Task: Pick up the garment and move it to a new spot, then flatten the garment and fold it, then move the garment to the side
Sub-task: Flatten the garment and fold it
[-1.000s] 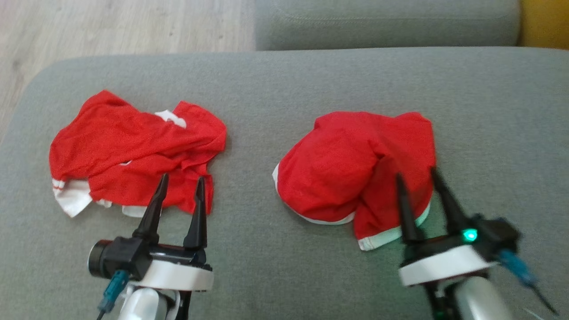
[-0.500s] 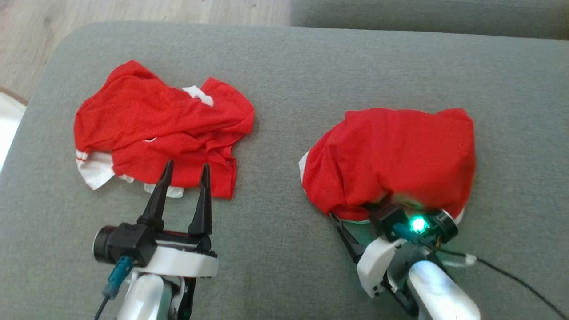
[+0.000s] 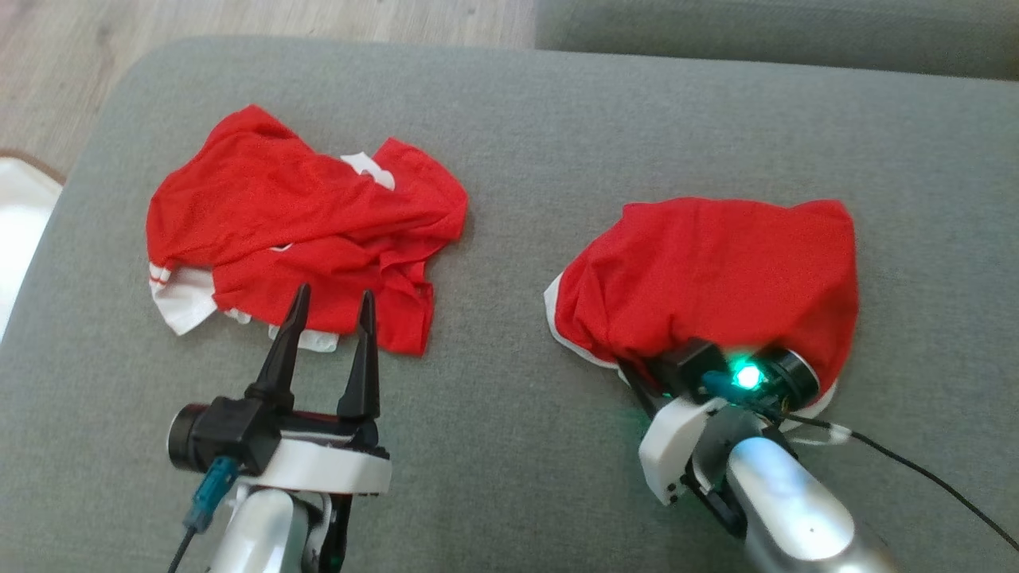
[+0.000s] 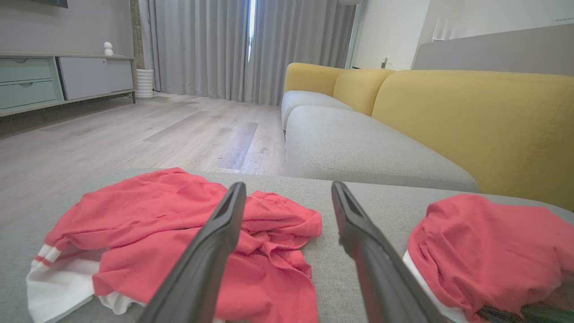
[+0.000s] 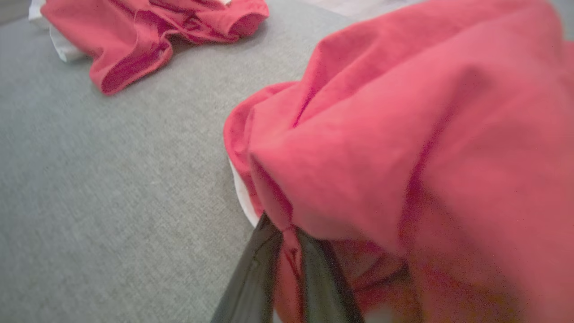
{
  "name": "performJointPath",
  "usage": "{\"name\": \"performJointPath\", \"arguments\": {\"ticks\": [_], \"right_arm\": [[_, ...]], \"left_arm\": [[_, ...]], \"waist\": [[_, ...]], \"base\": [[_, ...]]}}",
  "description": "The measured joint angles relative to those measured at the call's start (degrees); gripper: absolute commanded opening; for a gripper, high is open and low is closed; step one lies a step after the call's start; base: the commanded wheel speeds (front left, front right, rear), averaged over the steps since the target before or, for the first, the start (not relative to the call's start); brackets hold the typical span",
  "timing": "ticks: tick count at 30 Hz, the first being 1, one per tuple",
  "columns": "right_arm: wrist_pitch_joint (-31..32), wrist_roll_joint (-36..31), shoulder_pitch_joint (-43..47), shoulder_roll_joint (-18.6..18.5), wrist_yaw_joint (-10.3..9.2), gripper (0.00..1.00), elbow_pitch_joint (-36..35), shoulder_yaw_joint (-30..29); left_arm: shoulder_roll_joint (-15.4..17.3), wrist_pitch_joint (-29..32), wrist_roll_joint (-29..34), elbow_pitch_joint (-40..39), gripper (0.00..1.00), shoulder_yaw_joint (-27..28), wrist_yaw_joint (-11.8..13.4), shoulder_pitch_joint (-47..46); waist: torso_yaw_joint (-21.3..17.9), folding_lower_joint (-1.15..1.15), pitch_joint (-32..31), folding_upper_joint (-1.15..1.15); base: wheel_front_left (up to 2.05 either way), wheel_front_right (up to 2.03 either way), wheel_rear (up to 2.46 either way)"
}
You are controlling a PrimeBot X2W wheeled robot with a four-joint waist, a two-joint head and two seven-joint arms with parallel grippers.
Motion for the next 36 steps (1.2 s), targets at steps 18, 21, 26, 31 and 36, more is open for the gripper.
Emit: {"name": "performJointPath", "arguments": {"ticks": [18,21,26,31,36], "right_arm": [[-5.4,38.8,-14.9,-0.1,0.00,0.00,-21.2,-2.8],[-2.1,42.3,-15.3,-0.1,0.00,0.00,-20.8,-10.4],[4.9,43.7,-12.0,-1.0,0.00,0.00,-15.6,-24.2],[9.0,36.1,-8.1,-5.3,0.00,1.00,-3.7,-34.1],[10.4,24.2,-8.1,-5.1,0.00,1.00,3.6,-42.1]], "left_arm": [[0.0,0.0,-0.6,0.2,1.00,3.1,1.1,4.4],[0.0,0.0,-0.6,-0.2,1.00,3.2,1.1,4.4],[0.0,0.0,-0.8,-0.4,1.00,2.9,1.1,4.1],[0.0,0.0,-1.0,-0.4,1.00,2.6,0.9,3.5],[0.0,0.0,-1.0,-0.3,1.00,2.5,0.9,1.2]], "waist": [[-4.5,-0.01,-7.1,0.00],[-5.3,-0.01,-6.7,0.00],[-6.0,-0.01,-5.1,0.00],[-6.4,0.00,-3.2,0.00],[-6.7,0.01,-1.3,0.00]], "base": [[0.00,0.00,0.00],[0.00,0.00,0.00],[0.00,0.00,0.00],[0.00,0.00,0.00],[0.00,0.00,0.00]]}}
